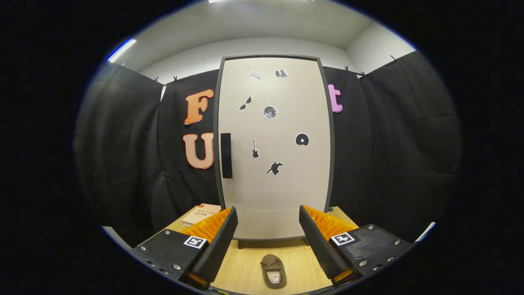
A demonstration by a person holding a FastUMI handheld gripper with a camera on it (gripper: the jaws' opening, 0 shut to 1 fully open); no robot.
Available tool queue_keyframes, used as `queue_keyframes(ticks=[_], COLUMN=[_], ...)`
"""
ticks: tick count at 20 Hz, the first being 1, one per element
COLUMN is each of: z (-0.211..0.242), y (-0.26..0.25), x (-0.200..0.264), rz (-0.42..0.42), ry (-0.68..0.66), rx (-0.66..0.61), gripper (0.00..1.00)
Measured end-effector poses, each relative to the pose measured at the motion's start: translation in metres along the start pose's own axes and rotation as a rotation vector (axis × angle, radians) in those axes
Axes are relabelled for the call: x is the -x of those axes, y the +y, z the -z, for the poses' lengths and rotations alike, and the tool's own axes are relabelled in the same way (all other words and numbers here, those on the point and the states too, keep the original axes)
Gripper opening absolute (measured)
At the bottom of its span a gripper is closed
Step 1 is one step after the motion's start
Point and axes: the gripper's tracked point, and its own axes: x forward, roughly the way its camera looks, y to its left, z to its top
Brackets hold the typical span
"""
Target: Open the shoe cabinet door, grab the shoes and put them into the shoe cabinet, then close the shoe cabinet door.
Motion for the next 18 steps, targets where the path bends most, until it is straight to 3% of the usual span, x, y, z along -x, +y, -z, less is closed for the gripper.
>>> queue_keyframes(ticks=[18], z=[-0.017], y=[0.034], x=[-0.028], rz=[0.009], ry=[0.004], rx=[0.023], gripper=[0.95])
